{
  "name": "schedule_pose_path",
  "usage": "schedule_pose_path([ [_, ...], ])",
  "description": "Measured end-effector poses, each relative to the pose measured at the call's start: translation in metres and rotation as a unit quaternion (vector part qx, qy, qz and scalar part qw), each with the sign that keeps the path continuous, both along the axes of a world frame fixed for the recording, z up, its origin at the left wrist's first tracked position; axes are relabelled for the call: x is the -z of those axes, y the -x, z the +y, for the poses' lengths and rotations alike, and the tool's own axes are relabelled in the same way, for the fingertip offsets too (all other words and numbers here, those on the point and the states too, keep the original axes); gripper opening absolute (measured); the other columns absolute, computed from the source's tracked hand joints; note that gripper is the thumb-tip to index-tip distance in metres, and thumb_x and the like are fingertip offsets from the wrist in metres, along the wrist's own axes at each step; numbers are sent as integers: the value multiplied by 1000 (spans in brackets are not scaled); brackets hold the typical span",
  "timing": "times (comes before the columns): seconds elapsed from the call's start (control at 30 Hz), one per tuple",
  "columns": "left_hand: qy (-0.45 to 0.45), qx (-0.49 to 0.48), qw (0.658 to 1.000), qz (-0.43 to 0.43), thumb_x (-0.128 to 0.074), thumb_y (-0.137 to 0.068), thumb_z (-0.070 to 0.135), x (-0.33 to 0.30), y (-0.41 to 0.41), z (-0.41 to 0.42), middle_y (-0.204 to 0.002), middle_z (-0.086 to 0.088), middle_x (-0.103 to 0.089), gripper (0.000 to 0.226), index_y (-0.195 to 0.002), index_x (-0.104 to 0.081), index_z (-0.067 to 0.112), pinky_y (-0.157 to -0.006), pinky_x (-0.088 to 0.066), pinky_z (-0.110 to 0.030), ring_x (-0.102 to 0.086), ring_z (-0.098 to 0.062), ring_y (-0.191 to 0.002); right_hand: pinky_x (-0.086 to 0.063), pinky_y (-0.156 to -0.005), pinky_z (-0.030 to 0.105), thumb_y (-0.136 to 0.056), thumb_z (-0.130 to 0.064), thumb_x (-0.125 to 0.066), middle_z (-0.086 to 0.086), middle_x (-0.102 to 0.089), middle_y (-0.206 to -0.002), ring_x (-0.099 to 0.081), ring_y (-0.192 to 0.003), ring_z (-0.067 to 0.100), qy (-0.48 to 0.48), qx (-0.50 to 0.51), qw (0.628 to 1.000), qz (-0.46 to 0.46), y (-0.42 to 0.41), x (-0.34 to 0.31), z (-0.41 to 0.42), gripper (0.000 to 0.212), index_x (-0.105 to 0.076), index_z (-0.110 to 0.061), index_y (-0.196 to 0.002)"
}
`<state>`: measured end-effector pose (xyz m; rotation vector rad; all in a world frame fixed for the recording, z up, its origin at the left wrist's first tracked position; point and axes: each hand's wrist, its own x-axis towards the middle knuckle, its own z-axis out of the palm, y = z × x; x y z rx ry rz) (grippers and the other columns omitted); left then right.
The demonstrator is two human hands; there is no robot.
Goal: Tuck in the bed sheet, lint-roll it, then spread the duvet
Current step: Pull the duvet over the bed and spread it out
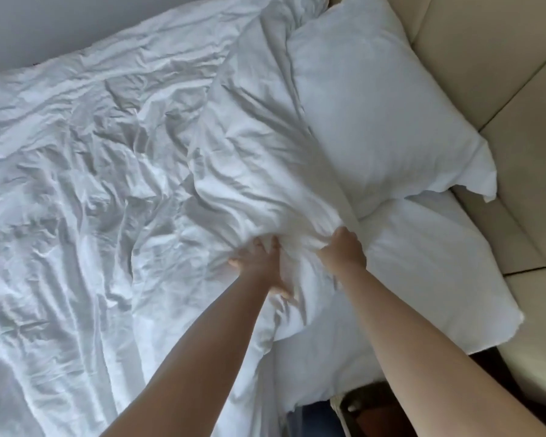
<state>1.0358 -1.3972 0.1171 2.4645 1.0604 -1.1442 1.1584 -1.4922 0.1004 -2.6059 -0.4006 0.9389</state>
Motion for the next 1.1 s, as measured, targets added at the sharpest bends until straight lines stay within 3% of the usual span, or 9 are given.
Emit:
schedule_pose_path([
  [0.17, -18, -27, 999, -24, -70, -78, 7, 23, -5, -2, -155, -15, -8, 109, -150, 8, 33, -95, -45, -55, -34, -39, -133, -46, -53, 24, -97, -22, -51, 7, -59, -77, -60, -71, 18, 179, -151, 939, 253, 17, 23, -13, 19, -56, -6, -88],
  [0.23, -13, -40, 996, -83, -56, -86, 3, 26, -4, 4, -145, -15, -33, 90, -151, -1, 32, -92, -49, -44, -49, -35, -121, -45, -58, 22, -93, -24, -59, 6, -59, -89, -62, -80, 16, 198, -184, 911, 312, 25, 20, -14, 19, -53, -9, -103],
  [0.33, -46, -56, 984, -161, -45, -92, 7, 17, 1, 21, -119, -12, -59, 65, -148, -26, 34, -88, -47, -37, -58, -31, -110, -39, -67, 18, -89, -38, -63, 4, -54, -129, -55, -106, 17, 113, -202, 933, 276, 36, 17, -8, 50, -48, -18, -133],
  [0.43, -58, -141, 960, -237, -50, -90, 11, 4, 18, 42, -112, -10, -66, 36, -123, -59, 21, -87, -46, -34, -60, -30, -109, -33, -56, 15, -91, -34, -59, -1, -61, -99, -50, -84, 11, -10, -93, 950, 297, 52, 12, 14, 21, -66, -20, -105],
  [0.53, 7, -326, 893, -311, -55, -82, 2, -6, 41, 62, -98, -14, -69, 23, -101, -68, 5, -73, -44, -30, -62, -29, -96, -41, -67, 23, -80, -31, -67, -4, -59, -78, -56, -80, 16, -99, -3, 966, 239, 73, 6, 42, 13, -62, -23, -72],
  [0.67, 65, -509, 758, -402, -52, -77, -2, -28, 81, 92, -63, -5, -53, 17, -86, -66, 3, -52, -35, -28, -50, -23, -65, -44, -91, 28, -80, -32, -70, 9, -67, -97, -60, -101, 25, -185, 7, 969, 163, 102, -16, 88, 23, -67, -13, -93],
  [0.83, 26, -480, 770, -419, -46, -76, 4, -54, 143, 140, -81, -9, -64, 30, -100, -64, 4, -58, -41, -29, -54, -23, -66, -25, -102, 27, -85, 0, -51, 25, -55, -127, -45, -126, 35, -236, -122, 964, -18, 158, -71, 150, 38, -53, 6, -123],
  [0.97, -20, -411, 828, -380, -52, -90, 10, -59, 207, 189, -115, -16, -62, 28, -115, -56, -1, -86, -47, -36, -58, -33, -104, -49, -85, 35, -72, 6, -54, 25, -64, -100, -62, -101, 37, -302, -201, 911, -195, 231, -96, 203, 32, -61, 6, -103],
  [1.1, -13, -505, 782, -365, -56, -82, -1, -40, 289, 238, -126, -6, -60, 53, -131, -50, 15, -84, -50, -29, -59, -24, -110, -34, -103, 33, -88, 3, -44, 11, -42, -144, -38, -134, 26, -209, -360, 908, -44, 303, -66, 241, 59, -34, -10, -144],
])
